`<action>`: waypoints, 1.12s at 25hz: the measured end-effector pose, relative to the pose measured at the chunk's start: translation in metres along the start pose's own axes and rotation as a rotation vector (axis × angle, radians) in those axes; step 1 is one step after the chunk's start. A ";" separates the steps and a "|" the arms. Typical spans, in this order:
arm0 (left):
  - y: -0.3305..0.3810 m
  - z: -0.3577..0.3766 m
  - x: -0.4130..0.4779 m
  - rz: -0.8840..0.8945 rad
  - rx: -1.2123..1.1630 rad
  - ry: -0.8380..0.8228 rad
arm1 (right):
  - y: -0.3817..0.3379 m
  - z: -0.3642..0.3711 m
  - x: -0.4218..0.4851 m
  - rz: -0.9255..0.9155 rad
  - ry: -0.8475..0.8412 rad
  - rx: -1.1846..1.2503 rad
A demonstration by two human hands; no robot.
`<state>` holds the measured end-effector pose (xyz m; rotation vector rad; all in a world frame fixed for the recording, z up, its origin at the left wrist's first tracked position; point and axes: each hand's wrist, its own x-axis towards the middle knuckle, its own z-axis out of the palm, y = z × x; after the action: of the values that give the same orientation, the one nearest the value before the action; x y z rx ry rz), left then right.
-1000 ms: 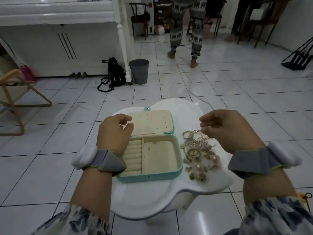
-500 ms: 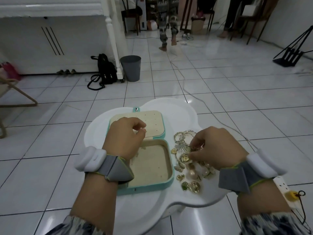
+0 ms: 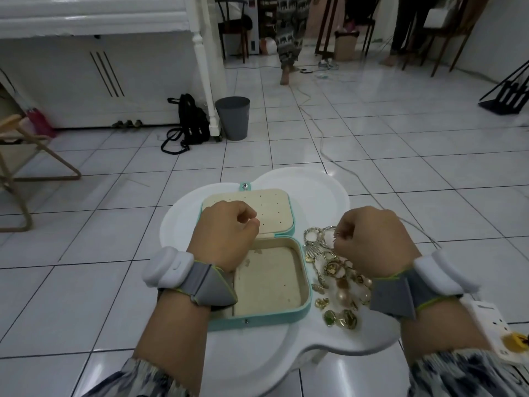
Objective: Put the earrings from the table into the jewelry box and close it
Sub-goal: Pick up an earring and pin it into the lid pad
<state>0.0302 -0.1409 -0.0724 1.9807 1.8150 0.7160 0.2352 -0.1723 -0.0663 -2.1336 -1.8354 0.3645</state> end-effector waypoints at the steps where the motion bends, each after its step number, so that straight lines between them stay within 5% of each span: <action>1: 0.000 -0.001 0.000 0.001 -0.006 -0.002 | -0.002 0.001 0.002 -0.002 -0.001 -0.006; 7: 0.003 -0.002 0.009 0.031 -0.006 0.006 | -0.022 0.007 0.016 -0.127 0.102 0.049; 14: 0.007 0.015 0.054 -0.063 0.212 0.060 | -0.045 0.019 0.019 -0.293 -0.001 0.208; 19: 0.005 0.024 0.082 -0.089 0.415 -0.012 | -0.043 0.018 0.022 -0.172 0.053 0.362; 28: 0.006 0.036 0.089 -0.043 0.302 0.003 | -0.047 0.018 0.024 -0.108 0.093 0.459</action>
<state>0.0603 -0.0513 -0.0865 2.1143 2.0632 0.4525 0.1886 -0.1414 -0.0649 -1.7062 -1.6168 0.5858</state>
